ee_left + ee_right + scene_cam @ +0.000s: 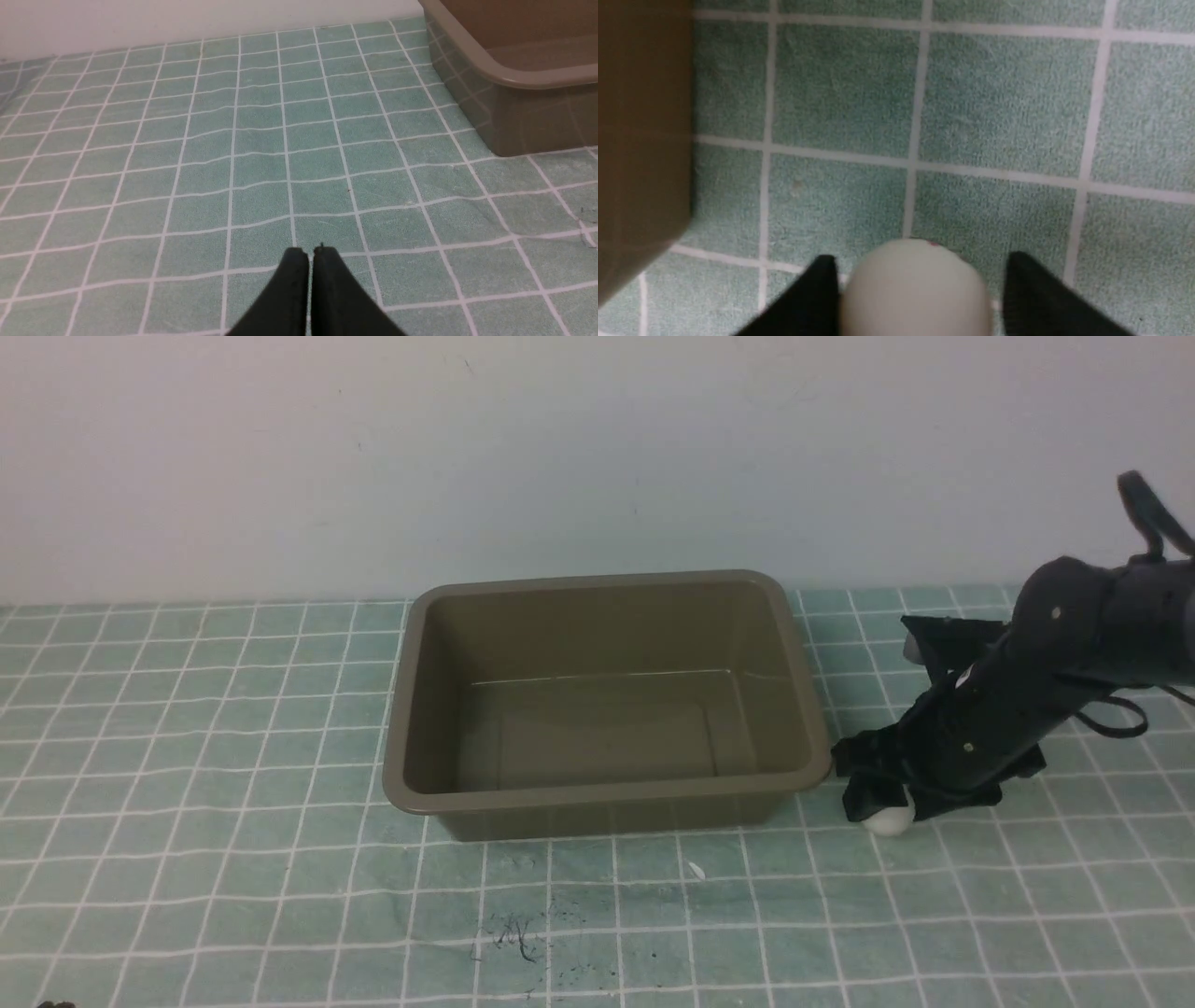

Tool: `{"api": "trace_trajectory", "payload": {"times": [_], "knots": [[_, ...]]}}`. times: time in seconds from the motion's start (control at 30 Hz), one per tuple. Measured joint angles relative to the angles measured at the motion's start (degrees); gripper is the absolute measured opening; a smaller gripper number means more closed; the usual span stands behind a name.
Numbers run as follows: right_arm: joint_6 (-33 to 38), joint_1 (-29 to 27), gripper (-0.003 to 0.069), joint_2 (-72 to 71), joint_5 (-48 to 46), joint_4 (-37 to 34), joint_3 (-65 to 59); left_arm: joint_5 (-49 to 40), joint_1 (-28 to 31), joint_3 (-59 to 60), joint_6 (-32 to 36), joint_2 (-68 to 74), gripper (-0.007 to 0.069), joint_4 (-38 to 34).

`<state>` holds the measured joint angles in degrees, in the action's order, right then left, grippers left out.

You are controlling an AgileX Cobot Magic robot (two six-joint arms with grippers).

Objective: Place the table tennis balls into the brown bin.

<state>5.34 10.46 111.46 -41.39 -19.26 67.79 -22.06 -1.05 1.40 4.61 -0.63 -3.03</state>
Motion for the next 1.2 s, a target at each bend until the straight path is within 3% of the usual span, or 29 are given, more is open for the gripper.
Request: {"api": "trace_trajectory", "payload": {"times": [0.2, 0.3, 0.43, 0.63, 0.73, 0.8, 0.9, 0.97, 1.03, 1.07, 1.1, 1.2], "knots": [[-0.2, -0.2, 0.0363, -5.3, -4.3, 1.0, 0.1, 0.0, 0.0, 0.0, 0.0, 0.0, -0.0004, 0.0], [-0.4, 0.1, 0.0363, -12.1, -6.6, -2.1, 0.1, 0.0, 0.0, 0.0, 0.0, 0.0, -0.0004, 0.0], [2.3, 4.3, 0.0363, -18.4, -3.3, -7.5, 0.5, 0.0, 0.0, 0.0, 0.0, 0.0, -0.0004, 0.0], [7.0, 11.2, 0.0371, -14.3, 1.6, -9.6, 7.4, 0.0, 0.0, 0.0, 0.0, 0.0, -0.0004, 0.0], [7.1, 12.0, 0.0470, -10.2, 0.1, -9.6, 12.8, 0.0, 0.0, 0.0, 0.0, 0.0, -0.0004, 0.0], [7.1, 12.2, 0.0575, -8.7, -2.6, -8.9, 16.2, 0.0, 0.0, 0.0, 0.0, 0.0, -0.0004, 0.0], [6.4, 12.2, 0.0609, -8.9, -5.8, -6.3, 19.1, 0.0, 0.0, 0.0, 0.0, 0.0, -0.0004, 0.0], [4.7, 12.2, 0.0556, -10.8, -7.7, -2.5, 20.1, 0.0, 0.0, 0.0, 0.0, 0.0, -0.0004, 0.0], [3.1, 12.2, 0.0442, -14.4, -9.5, 1.4, 20.3, 0.0, 0.0, 0.0, 0.0, 0.0, -0.0004, 0.0], [2.0, 12.3, 0.0375, -16.3, -10.4, 3.0, 20.2, 0.0, 0.0, 0.0, 0.0, 0.0, -0.0004, 0.0], [0.6, 12.3, 0.0244, -19.5, -11.4, 5.5, 20.2, 0.0, 0.0, 0.0, 0.0, 0.0, -0.0004, 0.0], [-2.3, 12.3, 0.0044, -29.6, -10.9, 9.4, 17.5, 0.0, 0.0, 0.0, 0.0, 0.0, -0.0004, 0.0]]}}
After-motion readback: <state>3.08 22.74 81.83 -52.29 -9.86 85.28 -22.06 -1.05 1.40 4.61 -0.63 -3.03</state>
